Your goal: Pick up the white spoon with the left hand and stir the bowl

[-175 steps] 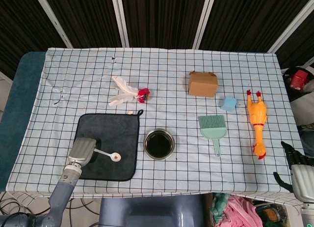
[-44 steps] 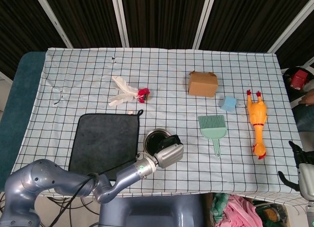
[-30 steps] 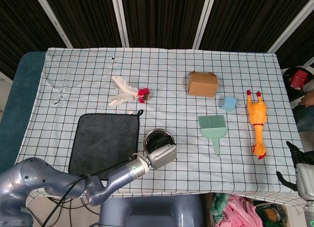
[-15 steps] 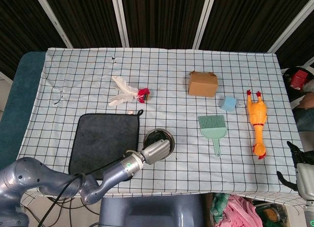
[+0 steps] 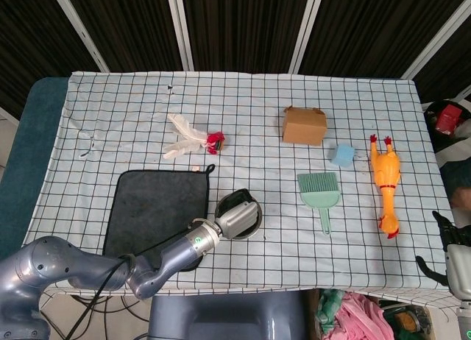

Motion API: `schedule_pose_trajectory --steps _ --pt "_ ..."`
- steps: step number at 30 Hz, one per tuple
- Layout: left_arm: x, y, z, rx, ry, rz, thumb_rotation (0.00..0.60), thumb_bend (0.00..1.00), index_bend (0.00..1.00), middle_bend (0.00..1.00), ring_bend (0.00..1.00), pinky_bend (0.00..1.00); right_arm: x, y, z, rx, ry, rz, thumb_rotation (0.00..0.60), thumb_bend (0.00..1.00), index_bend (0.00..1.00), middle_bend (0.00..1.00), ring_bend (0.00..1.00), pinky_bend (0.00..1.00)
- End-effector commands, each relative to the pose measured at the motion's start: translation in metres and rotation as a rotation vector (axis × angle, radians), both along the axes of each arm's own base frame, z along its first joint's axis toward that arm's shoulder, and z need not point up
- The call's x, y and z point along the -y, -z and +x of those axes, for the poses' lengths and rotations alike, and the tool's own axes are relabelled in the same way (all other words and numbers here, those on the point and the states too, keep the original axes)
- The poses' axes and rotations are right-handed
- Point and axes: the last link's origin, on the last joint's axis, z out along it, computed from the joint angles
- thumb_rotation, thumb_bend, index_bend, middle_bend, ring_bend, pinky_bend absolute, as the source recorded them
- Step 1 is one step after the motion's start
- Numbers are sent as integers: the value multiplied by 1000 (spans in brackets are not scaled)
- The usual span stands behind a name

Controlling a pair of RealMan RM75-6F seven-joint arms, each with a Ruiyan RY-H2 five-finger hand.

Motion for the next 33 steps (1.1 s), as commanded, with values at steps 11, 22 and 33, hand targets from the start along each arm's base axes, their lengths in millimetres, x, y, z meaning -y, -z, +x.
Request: schedule_pose_trajectory --steps 11,22,33 --pt "-10 10 17 9 24 27 600 517 740 970 905 857 0 -2 -1 2 4 -4 600 221 0 113 182 256" --pt "-15 21 35 8 42 48 600 518 743 971 906 858 2 -1 -2 5 6 0 600 221 0 113 178 256" --pt "0 27 52 29 82 6 600 517 750 974 909 862 1 -3 -3 9 11 -9 600 221 0 113 178 256"
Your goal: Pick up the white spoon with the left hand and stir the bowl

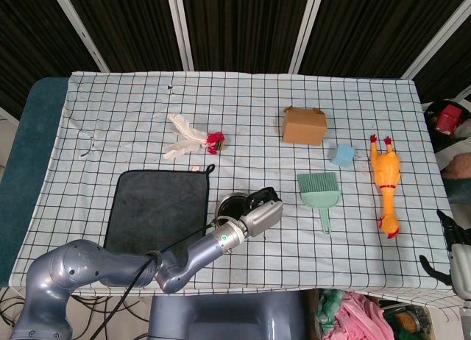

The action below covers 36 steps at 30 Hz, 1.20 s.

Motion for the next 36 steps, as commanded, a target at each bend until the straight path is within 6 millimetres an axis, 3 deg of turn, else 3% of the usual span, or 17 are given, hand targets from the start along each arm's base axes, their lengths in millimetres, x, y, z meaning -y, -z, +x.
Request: schedule_pose_trajectory --steps 1,9,18,29,36 --pt "5 0 3 4 8 -12 600 517 750 974 909 862 0 0 0 0 0 -1 600 221 0 113 178 256" --pt "17 -2 4 5 13 -55 600 517 753 975 910 863 0 1 0 1 -1 6 600 221 0 113 178 256" --pt "27 -20 0 3 17 -73 600 518 755 977 911 863 2 2 -1 -6 4 9 600 221 0 113 178 256" --pt "31 -51 -29 -38 -24 -75 600 518 757 981 914 865 2 7 -4 -17 18 24 600 221 0 113 177 256" --pt "26 -55 -39 -52 -43 -67 600 518 758 981 914 865 2 7 -4 -16 21 22 600 221 0 113 178 256"
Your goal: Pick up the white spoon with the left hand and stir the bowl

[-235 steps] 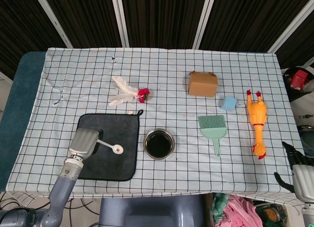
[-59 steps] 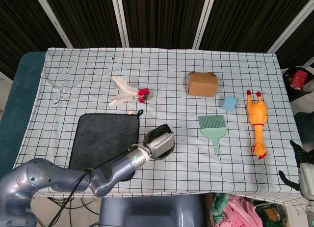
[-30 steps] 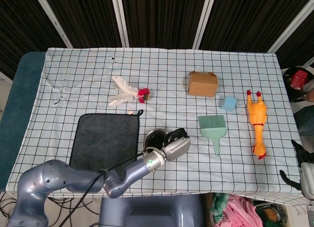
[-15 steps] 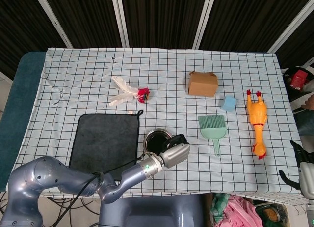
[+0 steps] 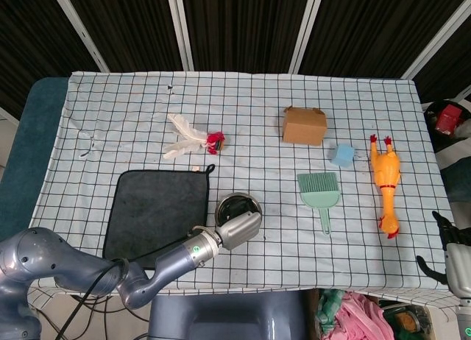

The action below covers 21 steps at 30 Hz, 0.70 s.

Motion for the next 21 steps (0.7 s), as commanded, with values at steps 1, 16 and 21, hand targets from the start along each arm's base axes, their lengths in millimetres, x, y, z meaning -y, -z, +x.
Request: schedule_pose_trajectory --steps 1,16,21 --pt "-3 0 -3 -9 -1 8 600 518 758 981 914 865 0 -1 0 0 1 -2 600 220 0 113 178 256" --pt "-25 14 5 -16 3 55 600 517 758 981 914 865 -1 -3 -2 4 4 -11 600 221 0 113 178 256" --pt "-28 21 7 -24 7 56 600 517 758 981 914 865 -2 -4 -2 8 6 -14 600 221 0 113 178 256"
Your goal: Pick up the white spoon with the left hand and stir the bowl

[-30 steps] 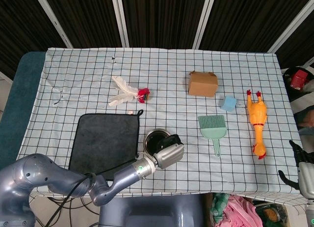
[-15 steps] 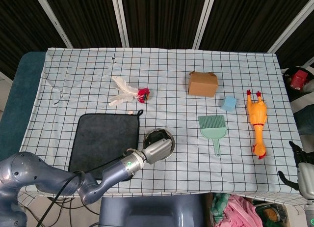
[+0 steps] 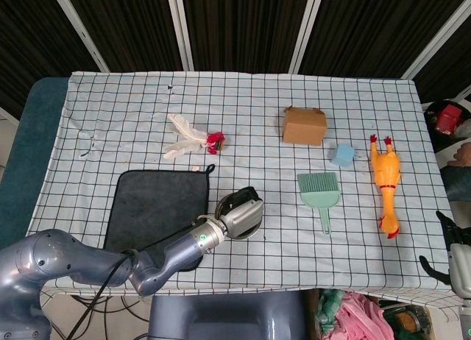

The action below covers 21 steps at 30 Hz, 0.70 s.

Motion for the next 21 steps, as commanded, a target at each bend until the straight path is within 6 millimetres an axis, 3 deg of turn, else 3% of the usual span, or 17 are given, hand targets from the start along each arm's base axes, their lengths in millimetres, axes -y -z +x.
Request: schedule_pose_trajectory --steps 1,8,21 --pt "-2 5 1 -5 -1 0 600 517 758 981 914 865 0 -1 0 1 -1 -2 600 221 0 113 178 256" --pt "-6 14 10 10 7 17 600 517 759 982 914 865 1 -2 -2 2 5 -6 600 221 0 113 178 256" --pt "5 30 24 24 39 -10 600 516 762 984 917 866 1 -3 -2 5 3 -10 600 221 0 113 178 256"
